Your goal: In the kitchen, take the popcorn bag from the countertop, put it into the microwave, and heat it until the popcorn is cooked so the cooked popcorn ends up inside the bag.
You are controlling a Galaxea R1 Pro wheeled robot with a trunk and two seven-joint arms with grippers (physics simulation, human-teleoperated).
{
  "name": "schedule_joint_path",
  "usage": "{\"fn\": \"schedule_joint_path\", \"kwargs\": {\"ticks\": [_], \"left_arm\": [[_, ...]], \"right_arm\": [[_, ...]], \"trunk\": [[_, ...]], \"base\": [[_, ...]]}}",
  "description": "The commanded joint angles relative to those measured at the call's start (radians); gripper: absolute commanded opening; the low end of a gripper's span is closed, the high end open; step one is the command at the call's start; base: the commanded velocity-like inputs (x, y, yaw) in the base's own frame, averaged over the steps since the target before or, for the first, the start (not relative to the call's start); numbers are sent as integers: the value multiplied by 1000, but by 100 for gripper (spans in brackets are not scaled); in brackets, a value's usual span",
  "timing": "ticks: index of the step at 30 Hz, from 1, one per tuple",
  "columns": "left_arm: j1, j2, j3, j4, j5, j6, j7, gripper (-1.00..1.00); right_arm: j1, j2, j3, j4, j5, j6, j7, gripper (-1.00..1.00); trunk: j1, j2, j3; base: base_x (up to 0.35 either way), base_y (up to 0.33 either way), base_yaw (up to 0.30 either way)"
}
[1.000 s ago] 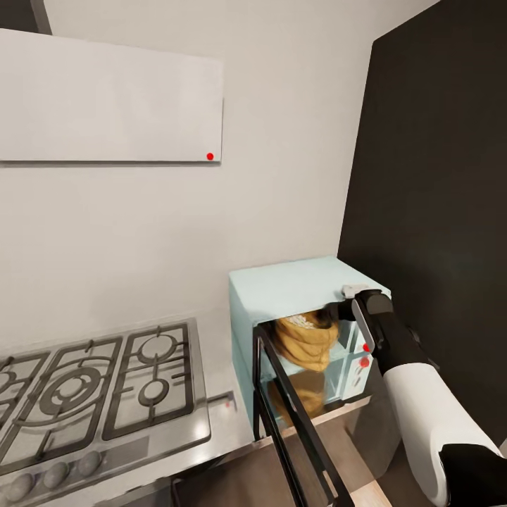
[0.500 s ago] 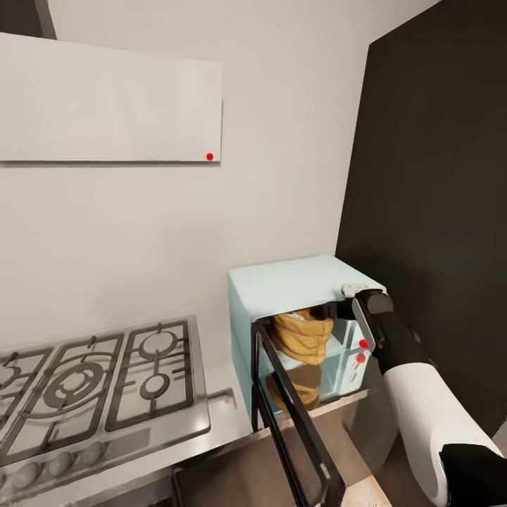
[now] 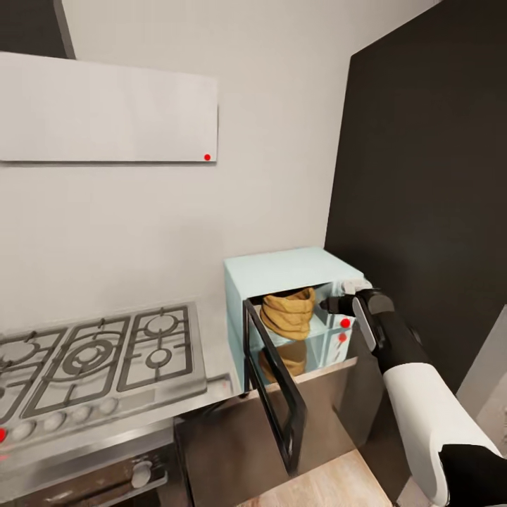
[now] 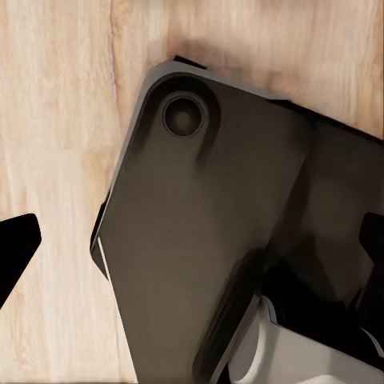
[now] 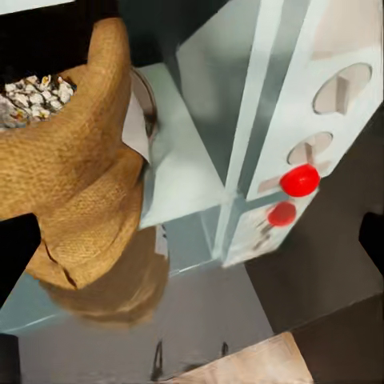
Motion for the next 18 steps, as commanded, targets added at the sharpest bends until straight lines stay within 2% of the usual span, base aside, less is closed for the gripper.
{"fn": "schedule_joint_path", "kwargs": {"ticks": [1,8,10,13,14,16,18], "left_arm": [[0,0,2,-1,3,-2,0,100],[0,1,2,-1,3,-2,0,100],[0,1,2,-1,3,-2,0,100],[0,1,2,-1,3,-2,0,100],[0,1,2,-1,3,-2,0,100],[0,1,2,-1,3,-2,0,100],[0,1,2,-1,3,-2,0,100]], "right_arm": [[-1,0,-1,5,-3,3,3,100],[4,-1,11,67,4,-9,22,100],[19,-4,26,70,5,-61,86,100],[38,-14,124,72,7,-124,235,100],[41,-15,140,72,7,-145,279,100],[45,-19,155,74,4,-188,401,100],[45,-25,156,75,4,-197,437,100]], "trunk": [[0,-2,-2],[0,-2,-2],[0,-2,-2],[0,-2,-2],[0,-2,-2],[0,-2,-2],[0,-2,-2]], "base": [[-247,-77,0],[-60,-12,0],[-1,0,0],[0,0,0],[0,0,0],[0,0,0],[0,0,0]]}}
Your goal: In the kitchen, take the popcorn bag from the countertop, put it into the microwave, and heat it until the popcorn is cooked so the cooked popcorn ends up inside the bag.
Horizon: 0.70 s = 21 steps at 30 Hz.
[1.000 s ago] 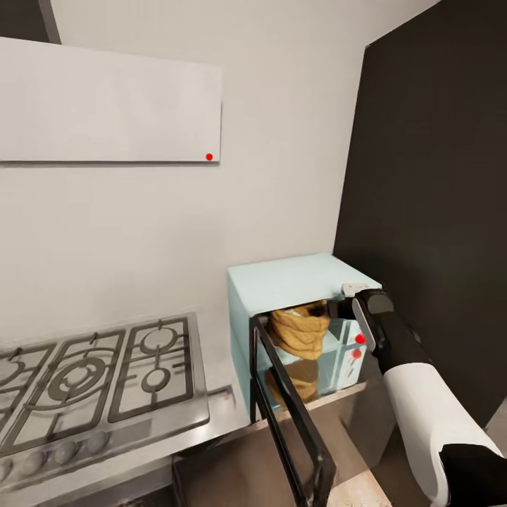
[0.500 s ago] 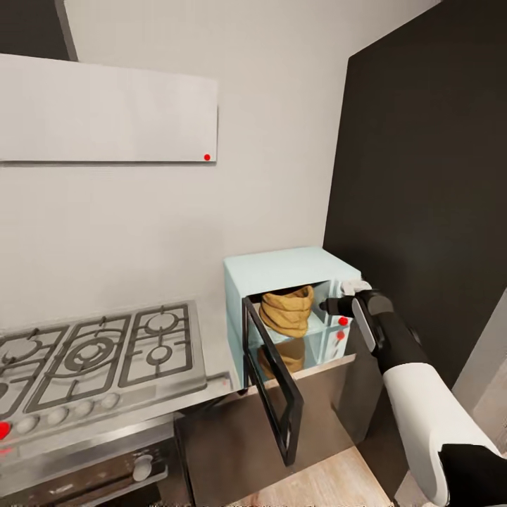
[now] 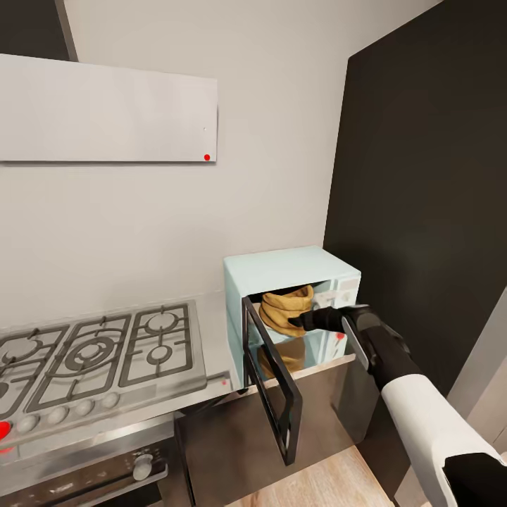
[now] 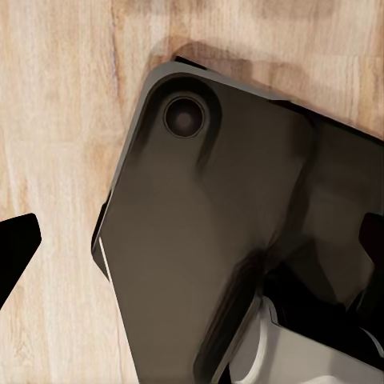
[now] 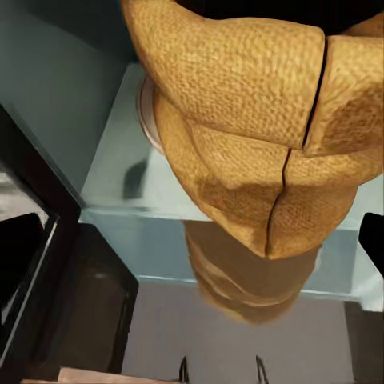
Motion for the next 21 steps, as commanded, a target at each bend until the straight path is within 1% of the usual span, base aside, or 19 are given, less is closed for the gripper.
{"fn": "schedule_joint_path", "kwargs": {"ticks": [1,7,15,18,21], "left_arm": [[0,0,2,-1,3,-2,0,100],[0,0,1,-1,4,-2,0,100],[0,0,2,-1,3,-2,-1,100],[0,0,2,-1,3,-2,-1,100],[0,0,2,-1,3,-2,-1,100]], "right_arm": [[-1,-2,2,-1,1,-1,7,100],[-1,-3,3,29,1,-65,9,100],[-1,-3,1,51,1,-99,4,100],[-1,-6,1,52,1,-130,4,100],[-1,-11,1,53,1,-136,4,100]], "trunk": [[0,-2,-2],[0,-2,-2],[0,-2,-2],[0,-2,-2],[0,-2,-2]], "base": [[0,0,0],[32,0,0],[257,0,0],[235,0,0],[216,0,0]]}}
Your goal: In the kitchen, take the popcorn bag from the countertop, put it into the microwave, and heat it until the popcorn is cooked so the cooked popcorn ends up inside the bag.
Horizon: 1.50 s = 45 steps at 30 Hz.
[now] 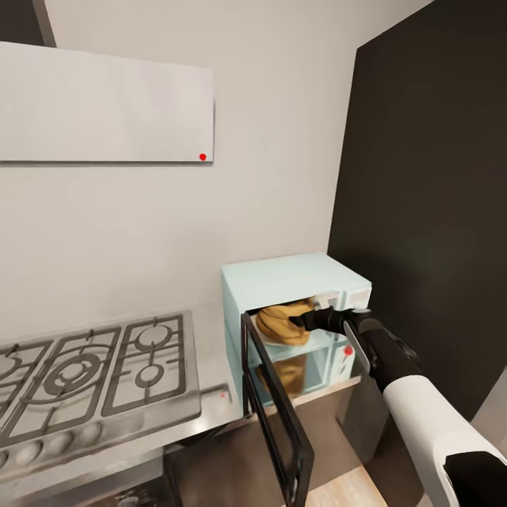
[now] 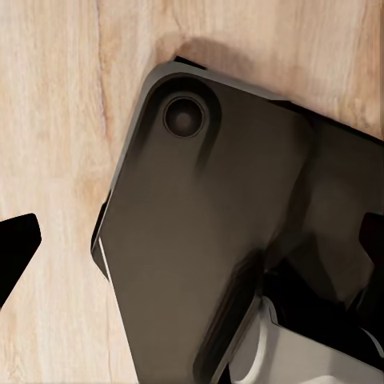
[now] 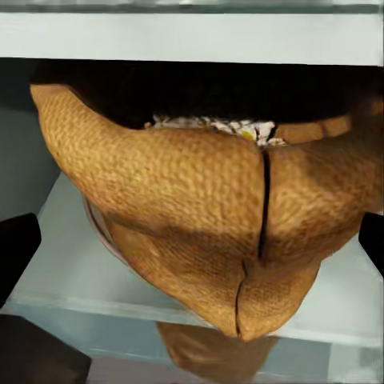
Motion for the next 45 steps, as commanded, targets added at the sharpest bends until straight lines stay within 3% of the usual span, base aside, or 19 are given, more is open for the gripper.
{"fn": "schedule_joint_path", "kwargs": {"ticks": [1,14,27,39,41,45], "left_arm": [[0,0,2,-1,3,-2,0,100],[0,0,2,-1,3,-2,1,100],[0,-3,2,-1,3,-2,2,100],[0,-3,2,-1,3,-2,2,100],[0,-4,2,-1,3,-2,2,100],[0,-3,2,-1,3,-3,2,100]], "right_arm": [[-1,-1,2,-1,1,4,3,100],[-1,-1,2,-1,1,4,7,100],[-1,-2,1,-2,5,10,7,100],[-1,-23,-1,2,2,17,3,100],[0,-46,-1,53,0,17,1,100],[-1,-55,-1,194,0,9,1,100]], "trunk": [[1,-2,-2],[1,-2,-2],[1,-2,-2],[1,-2,-2],[1,-2,-2],[1,-2,-2]], "base": [[199,0,0],[45,-6,0],[-286,-124,0],[-296,-124,0],[-296,-123,0],[-297,-115,0]]}}
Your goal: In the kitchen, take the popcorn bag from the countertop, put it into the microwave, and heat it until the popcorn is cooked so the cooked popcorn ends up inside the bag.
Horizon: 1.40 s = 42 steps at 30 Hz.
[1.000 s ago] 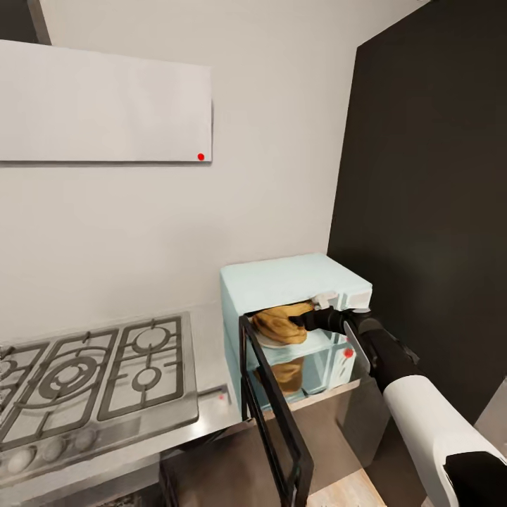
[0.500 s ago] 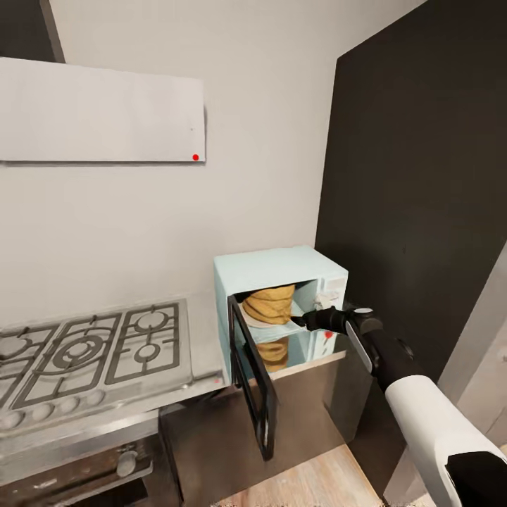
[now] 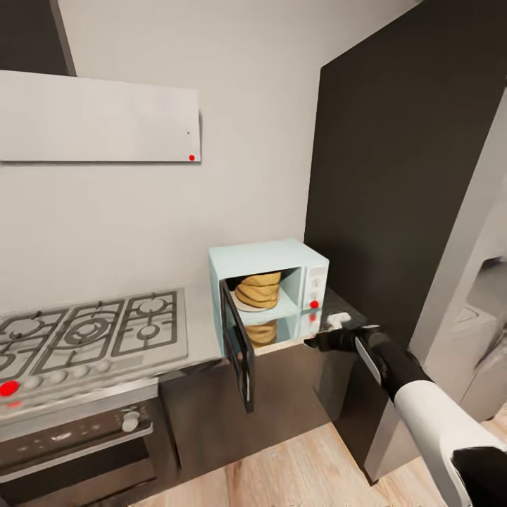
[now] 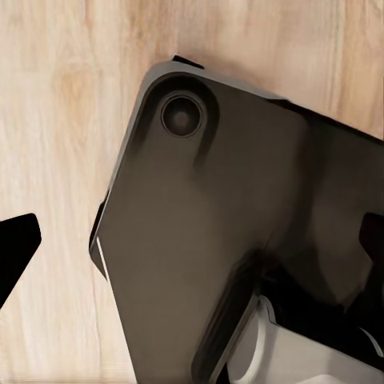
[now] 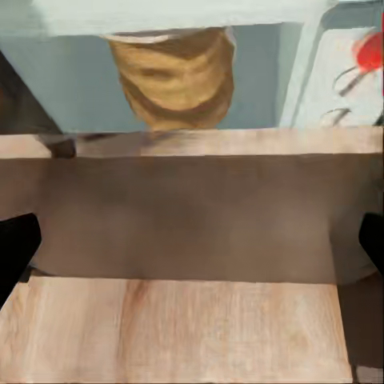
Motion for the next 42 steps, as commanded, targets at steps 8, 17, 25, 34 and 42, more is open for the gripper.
{"fn": "schedule_joint_path", "kwargs": {"ticks": [8,17,25,34,42], "left_arm": [[0,2,2,-1,3,-3,0,100],[0,3,2,0,3,-3,0,100],[0,1,0,-1,3,-1,-1,100],[0,-3,-6,-2,-13,-1,-1,100],[0,3,-13,-454,-14,137,-4,100]], "right_arm": [[0,7,6,445,2,-168,-2,100],[410,15,6,676,-5,-477,-170,100],[677,18,2,678,-13,-564,-199,100],[682,16,0,678,-14,-557,-200,100],[682,17,1,678,-12,-557,-207,100]], "trunk": [[0,-2,-2],[0,-2,-2],[0,-2,-2],[0,-2,-2],[0,-2,-2]], "base": [[-293,-66,0],[-103,-1,0],[0,0,0],[0,0,0],[0,0,0]]}}
